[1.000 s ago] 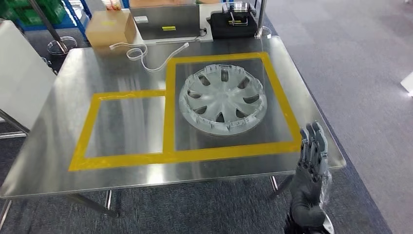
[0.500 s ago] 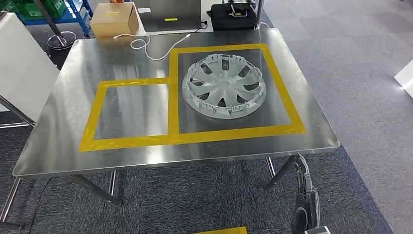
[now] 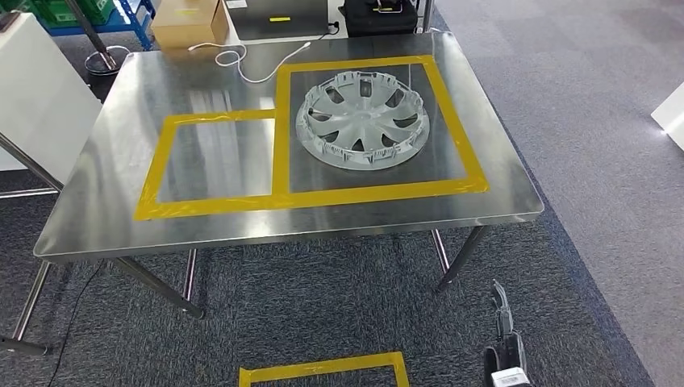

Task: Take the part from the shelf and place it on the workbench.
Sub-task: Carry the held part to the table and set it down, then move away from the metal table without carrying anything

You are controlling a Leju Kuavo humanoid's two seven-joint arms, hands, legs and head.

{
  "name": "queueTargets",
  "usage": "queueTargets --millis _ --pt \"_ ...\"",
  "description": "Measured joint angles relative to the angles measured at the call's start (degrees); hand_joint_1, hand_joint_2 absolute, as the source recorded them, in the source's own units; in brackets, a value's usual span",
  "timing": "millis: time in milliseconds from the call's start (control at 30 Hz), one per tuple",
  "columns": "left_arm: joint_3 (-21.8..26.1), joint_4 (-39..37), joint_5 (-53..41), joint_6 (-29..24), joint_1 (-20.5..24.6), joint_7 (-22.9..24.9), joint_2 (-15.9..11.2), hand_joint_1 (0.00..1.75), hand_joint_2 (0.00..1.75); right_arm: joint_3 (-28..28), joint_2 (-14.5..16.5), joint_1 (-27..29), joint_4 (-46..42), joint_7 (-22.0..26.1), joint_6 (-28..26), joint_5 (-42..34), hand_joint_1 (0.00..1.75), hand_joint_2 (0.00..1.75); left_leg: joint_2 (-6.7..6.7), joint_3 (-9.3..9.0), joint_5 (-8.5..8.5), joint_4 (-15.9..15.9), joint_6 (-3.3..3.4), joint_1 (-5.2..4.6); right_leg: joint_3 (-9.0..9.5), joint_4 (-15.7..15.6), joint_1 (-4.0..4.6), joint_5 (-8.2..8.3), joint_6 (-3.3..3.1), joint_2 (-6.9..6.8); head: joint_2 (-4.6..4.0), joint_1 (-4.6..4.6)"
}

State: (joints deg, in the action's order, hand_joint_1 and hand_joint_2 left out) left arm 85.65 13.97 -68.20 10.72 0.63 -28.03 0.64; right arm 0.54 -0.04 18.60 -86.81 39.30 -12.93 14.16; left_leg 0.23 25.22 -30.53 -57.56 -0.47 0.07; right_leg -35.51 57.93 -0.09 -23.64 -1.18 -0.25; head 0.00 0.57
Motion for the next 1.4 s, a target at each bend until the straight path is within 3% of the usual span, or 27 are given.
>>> queueTargets --millis 33,100,133,200,267,300,333,367,400,467,500,567,633,667,767,800,833,867,933,1000,1067,1133,1167,1233,1300,1333,1400 --pt "0.0 0.1 -0.2 0.0 0.1 0.0 0.0 0.0 0.0 0.9 0.1 -1.1 4.3 0.1 -1.3 1.9 0.0 0.0 0.0 -0.82 -0.43 1.7 0.39 -0.19 0.02 -0.1 -0.01 0.47 0.36 -0.05 0.01 0.11" --pt "0.2 0.2 -0.5 0.0 0.1 0.1 0.0 0.0 0.0 3.1 0.1 -3.3 14.4 0.3 -4.4 5.4 0.0 0.0 0.03 -0.48 0.43 2.5 1.24 -0.21 -0.01 -0.4 -0.12 1.32 1.16 -0.13 0.01 0.35" --pt "0.3 0.2 -0.7 0.0 0.1 0.1 0.0 0.0 0.0 4.1 0.1 -4.3 20.0 0.4 -6.1 6.8 0.0 0.0 0.08 -0.08 1.15 2.8 1.71 -0.11 -0.29 -0.2 -0.17 0.84 1.51 -0.08 0.01 0.39" --pt "0.4 0.2 -1.1 0.0 0.0 0.2 0.1 0.0 0.0 5.4 -0.2 -6.8 30.5 -0.1 -9.2 8.6 0.0 0.0 0.26 1.14 2.8 3.4 2.48 0.14 -1.55 3.0 -0.27 -3.23 2.03 0.13 0.0 0.05" --pt "0.5 0.2 -1.5 -0.3 0.1 0.3 0.1 0.0 0.0 5.9 -0.8 -9.7 42.2 -3.3 -10.3 10.0 0.0 0.0 0.38 2.84 4.09 3.3 2.8 0.05 -3.29 9.8 -0.51 -8.98 2.52 0.24 0.0 -0.24" --pt "0.5 0.2 -1.9 -0.4 0.1 0.5 0.0 0.0 0.0 6.0 -1.1 -10.9 47.8 -7.0 -9.1 10.8 0.0 0.0 0.41 3.7 4.64 3.1 2.76 0.02 -3.78 13.1 -0.65 -10.35 2.74 0.23 0.0 -0.27" --pt "0.5 0.2 -2.3 -0.5 0.1 0.6 0.0 0.0 0.0 6.1 -1.2 -12.0 52.8 -12.7 -6.6 11.7 0.0 0.0 0.42 4.6 5.16 2.8 2.66 0.01 -3.55 15.0 -0.79 -10.36 2.93 0.22 0.0 -0.28" --pt "0.5 0.2 -2.7 -0.6 0.1 0.8 -0.1 0.0 0.0 6.1 -1.2 -12.9 56.8 -19.8 -3.2 12.4 0.0 0.0 0.42 5.46 5.59 2.5 2.52 0.04 -2.36 14.9 -0.94 -9.18 3.05 0.21 0.0 -0.31" --pt "0.5 0.2 -3.2 -0.6 0.1 1.0 -0.2 0.0 0.0 6.0 -1.2 -13.6 60.2 -28.1 0.8 12.8 0.0 0.0 0.4 6.29 5.93 2.0 2.32 0.07 -0.09 12.6 -1.1 -7.56 3.13 0.19 0.0 -0.33" --pt "0.4 0.2 -4.2 -0.4 0.3 1.4 -0.4 0.0 0.0 6.0 -1.0 -14.9 65.0 -43.2 8.0 12.3 0.0 0.0 0.34 7.77 6.4 0.8 1.8 0.03 5.73 4.7 -1.27 -6.34 3.0 0.22 0.0 -0.37" --pt "0.3 0.2 -4.7 -0.3 0.4 1.7 -0.6 0.0 0.0 6.0 -0.8 -15.4 66.8 -48.4 10.6 11.9 0.0 0.0 0.35 8.3 6.6 0.2 1.45 -0.06 7.7 1.5 -1.21 -6.61 2.77 0.3 0.0 -0.36" --pt "0.1 0.1 -5.4 -0.1 0.8 2.3 -0.9 0.0 0.0 6.0 -0.3 -16.3 69.4 -53.3 13.6 11.1 0.0 0.0 0.4 8.91 7.15 -0.3 0.63 -0.2 8.68 -0.9 -0.85 -7.25 2.04 0.49 0.0 -0.37" --pt "-0.1 0.1 -5.9 0.2 1.0 2.7 -1.1 0.0 0.0 6.1 0.3 -16.9 71.3 -54.2 14.8 10.6 0.0 0.0 0.38 9.4 7.15 -0.7 -0.19 0.02 7.91 -0.8 -0.82 -6.51 1.02 0.35 0.0 -0.36" --pt "-0.1 0.1 -6.1 0.3 1.1 2.9 -1.2 0.0 0.0 6.1 0.6 -17.2 72.0 -54.0 15.0 10.6 0.0 0.0 0.34 9.91 5.88 -1.7 -0.55 0.18 7.39 -0.9 -0.86 -5.96 0.43 0.22 0.0 -0.28" --pt "-0.6 0.0 -6.7 0.7 1.3 3.2 -1.3 0.0 0.0 6.1 1.0 -17.8 73.5 -52.7 15.2 10.6 0.0 0.0 0.26 12.66 -2.26 -10.7 -1.31 0.46 5.09 -0.9 -0.71 -4.04 -0.5 -0.03 0.0 0.06" --pt "-0.8 0.0 -6.9 0.7 1.5 3.3 -1.3 0.0 0.0 6.1 1.0 -18.0 73.8 -52.3 15.3 10.6 0.0 0.0 0.25 13.28 -4.06 -14.1 -1.44 0.49 4.22 -0.9 -0.6 -3.4 -0.52 -0.07 0.0 0.09" --pt "-1.0 0.0 -7.1 0.7 1.6 3.3 -1.3 0.0 0.0 6.1 1.0 -18.1 74.1 -52.0 15.4 10.6 0.0 0.0 0.25 13.13 -4.43 -16.1 -1.46 0.51 3.33 -0.8 -0.49 -2.77 -0.5 -0.11 0.0 0.09" --pt "-1.2 -0.1 -7.3 0.7 1.7 3.4 -1.3 0.0 0.0 6.1 1.0 -18.2 74.4 -51.6 15.6 10.8 0.0 0.0 0.25 12.02 -3.54 -16.3 -1.38 0.51 2.46 -0.6 -0.4 -2.18 -0.45 -0.13 0.0 0.09" --pt "-1.7 -0.3 -7.7 0.9 2.0 3.4 -1.3 0.0 0.0 6.1 1.0 -18.3 74.8 -50.7 16.1 11.2 0.0 0.0 0.2 6.73 -0.38 -10.7 -0.81 0.44 0.97 -0.3 -0.24 -1.1 -0.28 -0.11 0.0 0.1" --pt "-2.1 -0.4 -8.0 1.0 2.4 3.5 -1.2 0.0 0.0 6.1 1.0 -18.5 75.0 -49.6 16.5 11.6 0.0 0.0 0.15 0.67 0.07 -2.1 0.08 0.16 0.22 -0.1 -0.07 -0.14 0.16 -0.12 0.01 0.07" --pt "-2.6 -0.6 -8.2 1.0 2.8 3.9 -1.1 0.0 0.0 6.1 0.9 -18.5 75.3 -48.4 16.4 11.8 0.0 0.0 0.2 -1.55 -0.68 2.1 0.8 -0.26 0.1 -0.2 -0.14 0.83 0.89 -0.27 0.01 0.19" --pt "-2.9 -0.8 -8.3 1.1 2.8 4.2 -0.8 0.0 0.0 6.1 0.6 -18.4 75.6 -47.6 16.4 11.8 0.0 0.0 0.4 -0.95 0.41 2.7 1.58 -0.32 -0.05 -0.5 -0.29 1.44 1.66 -0.31 0.01 0.44" --pt "-2.9 -0.9 -8.4 1.1 2.8 4.3 -0.7 0.0 0.0 6.1 0.4 -18.4 75.7 -47.5 16.4 11.8 0.0 0.0 0.52 -0.46 1.2 2.9 2.12 -0.21 -0.41 0.2 -0.32 0.48 1.92 -0.22 0.01 0.45" --pt "-3.0 -1.0 -8.4 1.1 2.9 4.3 -0.4 0.0 0.0 6.1 0.2 -18.4 75.8 -47.4 16.4 11.8 0.0 0.0 0.74 0.99 2.89 3.3 2.86 0.01 -1.85 4.7 -0.45 -4.68 2.29 0.03 0.01 0.22" --pt "-3.1 -1.1 -8.4 1.1 2.9 4.3 -0.2 0.0 0.0 6.1 0.1 -18.4 75.9 -47.3 16.4 11.8 0.0 0.0 0.75 2.9 4.23 3.1 3.02 -0.05 -3.53 12.0 -0.55 -9.93 2.72 0.14 0.01 0.04" --pt "-3.2 -1.2 -8.4 1.1 2.8 4.3 -0.1 0.0 0.0 6.1 0.0 -18.4 76.0 -47.3 16.4 11.8 0.0 0.0 0.79 3.89 4.84 2.9 2.94 -0.07 -3.72 14.8 -0.62 -10.64 2.92 0.14 0.01 0.02" --pt "-3.3 -1.3 -8.4 1.1 2.8 4.3 0.0 0.0 0.0 6.1 -0.2 -18.4 76.0 -47.3 16.4 11.9 0.0 0.0 0.84 5.83 5.85 2.2 2.66 -0.04 -1.41 14.6 -0.76 -8.5 3.13 0.12 0.0 -0.01"
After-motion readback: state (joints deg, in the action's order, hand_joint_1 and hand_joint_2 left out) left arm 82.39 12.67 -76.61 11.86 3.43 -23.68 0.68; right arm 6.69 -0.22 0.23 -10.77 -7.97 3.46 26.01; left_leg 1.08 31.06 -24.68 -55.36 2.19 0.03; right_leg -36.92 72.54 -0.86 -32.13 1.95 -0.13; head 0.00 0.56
